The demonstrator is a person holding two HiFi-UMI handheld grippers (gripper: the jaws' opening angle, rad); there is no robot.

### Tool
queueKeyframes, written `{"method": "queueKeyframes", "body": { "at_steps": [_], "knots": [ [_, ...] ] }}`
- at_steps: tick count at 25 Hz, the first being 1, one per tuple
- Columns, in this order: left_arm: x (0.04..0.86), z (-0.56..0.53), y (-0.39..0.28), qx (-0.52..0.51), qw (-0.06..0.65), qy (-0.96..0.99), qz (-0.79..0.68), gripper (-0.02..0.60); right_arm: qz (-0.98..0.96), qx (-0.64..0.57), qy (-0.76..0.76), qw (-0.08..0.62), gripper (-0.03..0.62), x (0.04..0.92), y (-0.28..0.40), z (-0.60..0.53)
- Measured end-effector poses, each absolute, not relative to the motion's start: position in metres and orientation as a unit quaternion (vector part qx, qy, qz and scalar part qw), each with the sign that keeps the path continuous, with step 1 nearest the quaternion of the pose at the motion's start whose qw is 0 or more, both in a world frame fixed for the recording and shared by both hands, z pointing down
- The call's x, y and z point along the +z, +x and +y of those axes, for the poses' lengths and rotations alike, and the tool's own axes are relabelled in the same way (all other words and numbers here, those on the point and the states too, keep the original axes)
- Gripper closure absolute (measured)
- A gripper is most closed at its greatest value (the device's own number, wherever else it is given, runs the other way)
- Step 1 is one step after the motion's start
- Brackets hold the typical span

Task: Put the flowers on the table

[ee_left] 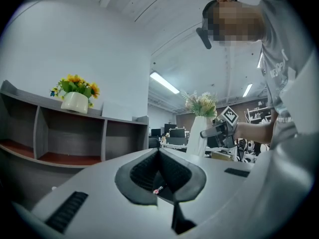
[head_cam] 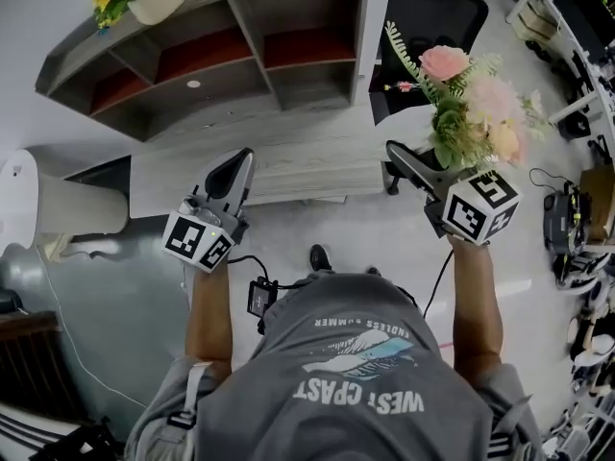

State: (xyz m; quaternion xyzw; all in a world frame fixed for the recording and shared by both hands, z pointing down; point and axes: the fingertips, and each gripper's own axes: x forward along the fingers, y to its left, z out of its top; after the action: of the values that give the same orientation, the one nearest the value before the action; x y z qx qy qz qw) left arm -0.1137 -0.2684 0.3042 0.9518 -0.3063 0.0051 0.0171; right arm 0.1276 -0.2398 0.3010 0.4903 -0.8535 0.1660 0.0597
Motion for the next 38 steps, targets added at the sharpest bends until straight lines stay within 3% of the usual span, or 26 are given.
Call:
{"method": "queueKeyframes", "body": {
  "at_steps": [12,38],
  "knots": [
    [0.324,-0.319,-0.14,-0.007,0.031,0.965,-0.262,0.566,-0.839,0.179,0.507,0.083,0.252,0.335,0.083,-0.295],
    [0.36,-0.338,-0.151,0.016,0.06,0.933,-0.354,0.566,-0.848,0.199,0.474,0.131,0.252,0.467,0.101,-0.375]
  ]
}}
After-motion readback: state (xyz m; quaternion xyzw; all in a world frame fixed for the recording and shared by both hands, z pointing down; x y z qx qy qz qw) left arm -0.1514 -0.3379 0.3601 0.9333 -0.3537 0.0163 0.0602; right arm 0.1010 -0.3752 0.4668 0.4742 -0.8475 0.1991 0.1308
